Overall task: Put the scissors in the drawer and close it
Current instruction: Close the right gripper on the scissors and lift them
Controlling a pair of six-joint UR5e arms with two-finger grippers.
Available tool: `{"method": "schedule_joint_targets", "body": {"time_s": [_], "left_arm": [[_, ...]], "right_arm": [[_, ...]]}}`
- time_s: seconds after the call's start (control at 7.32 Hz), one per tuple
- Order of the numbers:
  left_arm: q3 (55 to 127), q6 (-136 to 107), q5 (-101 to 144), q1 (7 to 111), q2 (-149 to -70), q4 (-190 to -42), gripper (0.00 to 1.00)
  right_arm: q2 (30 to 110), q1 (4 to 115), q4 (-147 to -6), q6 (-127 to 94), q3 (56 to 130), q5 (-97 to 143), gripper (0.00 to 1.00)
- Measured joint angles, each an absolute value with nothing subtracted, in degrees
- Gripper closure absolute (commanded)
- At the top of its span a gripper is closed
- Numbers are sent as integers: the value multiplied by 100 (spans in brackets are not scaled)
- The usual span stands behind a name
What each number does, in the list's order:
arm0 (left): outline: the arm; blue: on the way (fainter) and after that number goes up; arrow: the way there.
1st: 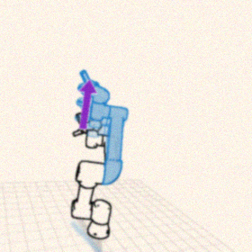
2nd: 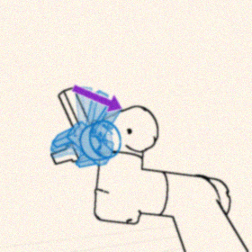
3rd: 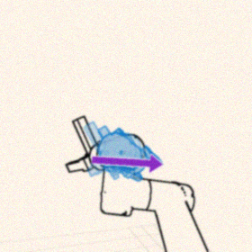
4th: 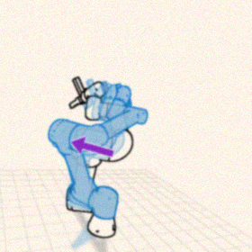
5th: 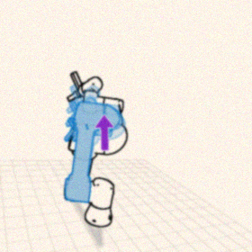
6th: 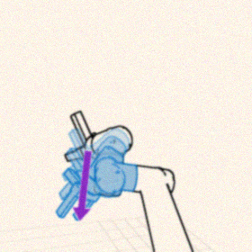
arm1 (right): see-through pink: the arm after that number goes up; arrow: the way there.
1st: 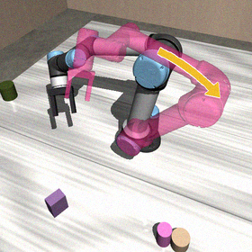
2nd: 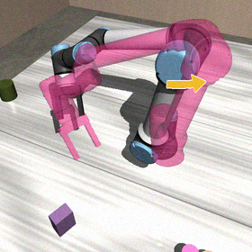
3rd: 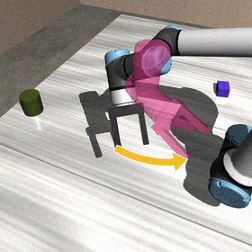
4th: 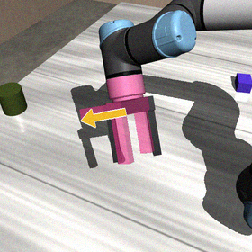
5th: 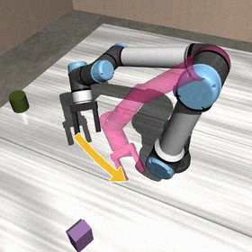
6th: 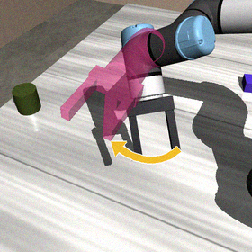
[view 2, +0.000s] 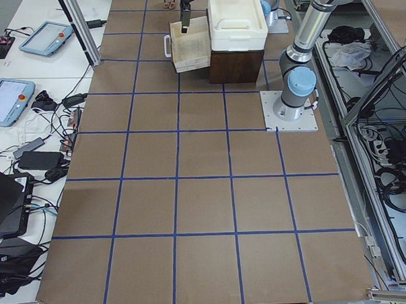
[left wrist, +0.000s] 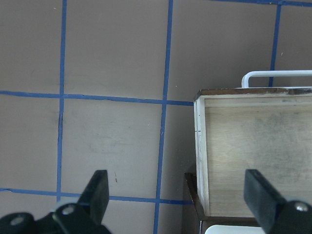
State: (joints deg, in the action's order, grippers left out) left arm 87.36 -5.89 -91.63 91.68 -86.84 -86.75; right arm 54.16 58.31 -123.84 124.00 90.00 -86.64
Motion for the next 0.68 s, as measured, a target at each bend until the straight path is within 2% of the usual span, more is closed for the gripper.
{"method": "schedule_joint_targets", "body": {"time_s": [0.68], "left_arm": [[8736, -589, -9167, 9167, -8684, -8675, 0]], "right_arm": [[5512, 5876, -12399, 12353, 8944, -8978, 100]]}}
